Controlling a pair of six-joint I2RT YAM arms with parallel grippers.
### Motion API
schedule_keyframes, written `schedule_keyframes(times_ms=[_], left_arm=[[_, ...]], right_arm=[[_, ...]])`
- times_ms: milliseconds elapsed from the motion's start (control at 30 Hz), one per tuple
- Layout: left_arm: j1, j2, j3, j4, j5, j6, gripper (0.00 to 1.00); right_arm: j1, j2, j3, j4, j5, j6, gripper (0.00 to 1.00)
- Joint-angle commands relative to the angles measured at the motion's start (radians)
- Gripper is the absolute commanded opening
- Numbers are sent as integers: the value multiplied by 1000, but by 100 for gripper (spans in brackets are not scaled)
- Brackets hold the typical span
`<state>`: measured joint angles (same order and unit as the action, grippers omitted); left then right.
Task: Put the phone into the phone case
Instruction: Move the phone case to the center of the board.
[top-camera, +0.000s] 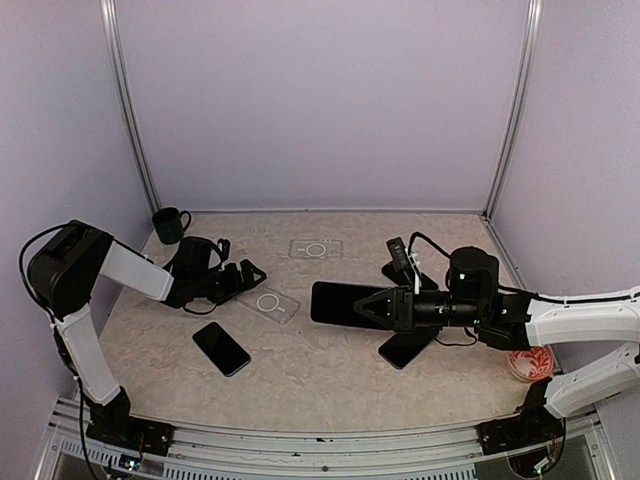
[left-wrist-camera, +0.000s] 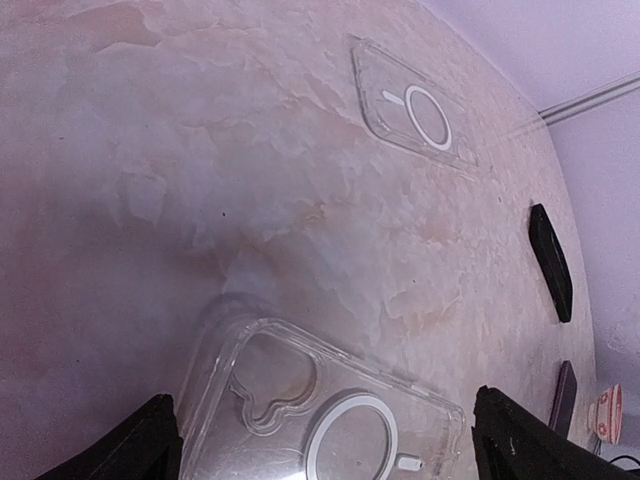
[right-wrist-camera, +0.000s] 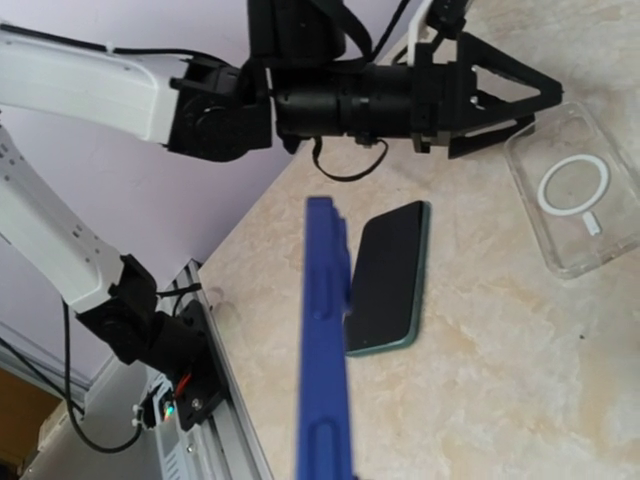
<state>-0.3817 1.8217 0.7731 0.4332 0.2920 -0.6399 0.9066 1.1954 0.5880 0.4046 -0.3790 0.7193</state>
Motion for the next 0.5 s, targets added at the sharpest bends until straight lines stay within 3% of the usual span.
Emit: schedule_keyframes(times_ms=[0,467], left_arm=[[-31,-36,-3,-16,-4,-8,99],[-143,-17,-43,-1,-41,-59,96]], right_arm=[[-9,1,31,20,22,9,0],[-20,41,73,-107,131,46,0]])
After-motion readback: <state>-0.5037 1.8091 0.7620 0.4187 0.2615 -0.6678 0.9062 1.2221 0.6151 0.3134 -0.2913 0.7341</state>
